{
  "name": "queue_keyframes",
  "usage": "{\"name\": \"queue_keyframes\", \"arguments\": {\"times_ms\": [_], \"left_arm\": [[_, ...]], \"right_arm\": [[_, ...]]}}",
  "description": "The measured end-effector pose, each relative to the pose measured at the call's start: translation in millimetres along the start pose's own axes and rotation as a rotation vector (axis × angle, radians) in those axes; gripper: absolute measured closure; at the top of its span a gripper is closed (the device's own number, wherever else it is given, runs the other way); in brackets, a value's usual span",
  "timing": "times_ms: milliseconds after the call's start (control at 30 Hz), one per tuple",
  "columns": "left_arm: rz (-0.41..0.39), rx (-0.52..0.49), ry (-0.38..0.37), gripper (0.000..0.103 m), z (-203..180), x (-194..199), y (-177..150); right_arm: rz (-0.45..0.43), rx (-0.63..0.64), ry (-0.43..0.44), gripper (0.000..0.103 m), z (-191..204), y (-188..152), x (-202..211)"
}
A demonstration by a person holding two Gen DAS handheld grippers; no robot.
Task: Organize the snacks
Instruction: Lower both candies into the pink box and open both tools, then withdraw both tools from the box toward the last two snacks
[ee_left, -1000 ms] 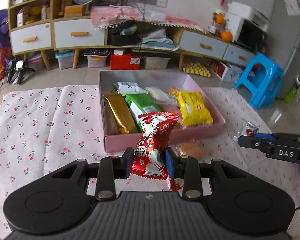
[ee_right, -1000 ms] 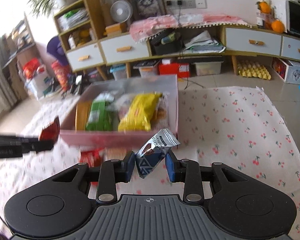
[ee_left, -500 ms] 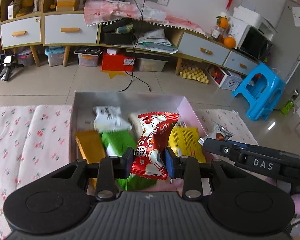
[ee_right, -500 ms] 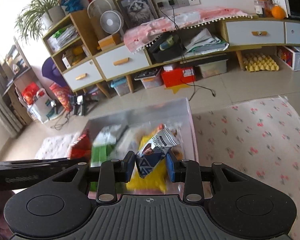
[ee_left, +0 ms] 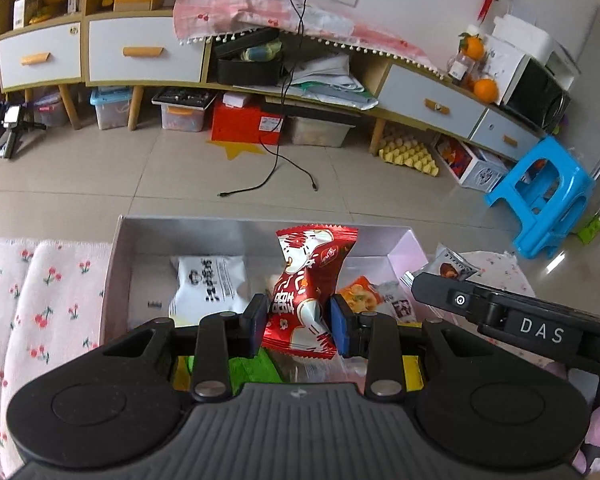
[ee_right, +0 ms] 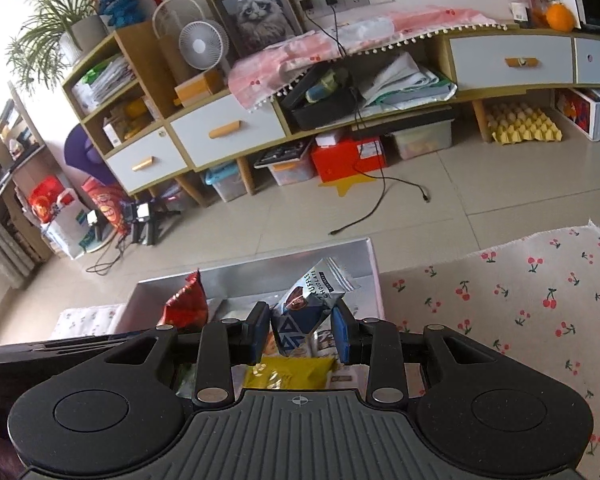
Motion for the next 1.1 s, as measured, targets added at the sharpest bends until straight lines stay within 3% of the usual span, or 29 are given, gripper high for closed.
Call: {"name": "queue_keyframes", "arguments": {"times_ms": [333,433,733,1100], "left_arm": [[-0.018,-0.03,0.015,0.069,-4,-8,4],[-0.024,-0.034,0.015,0.056,-5,-8,5],[-0.059,-0.063,0.04,0.032,-9,2,5],[-0.072,-0.079,0.046,0.023,-13,31,-6]], "right_arm": [[-0.003,-0.011,0.003,0.067,-4,1,-9],[0.003,-0.025,0.013,0.057,-3,2,-10],[-0.001,-0.049,0.015,0.04,-3,6,-1],[-0.006,-0.029,0.004,0.033,8,2,41]]}}
Point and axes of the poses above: each gripper's, at about its wrist camera, not at the fingertips, and x roughly against the way its jaws point, z to its left, y to its top, the point moved 4 cm from there along -x, roughly the way its jaws point, and after that the axes turned 14 degrees about x, right-handed, at the moved point
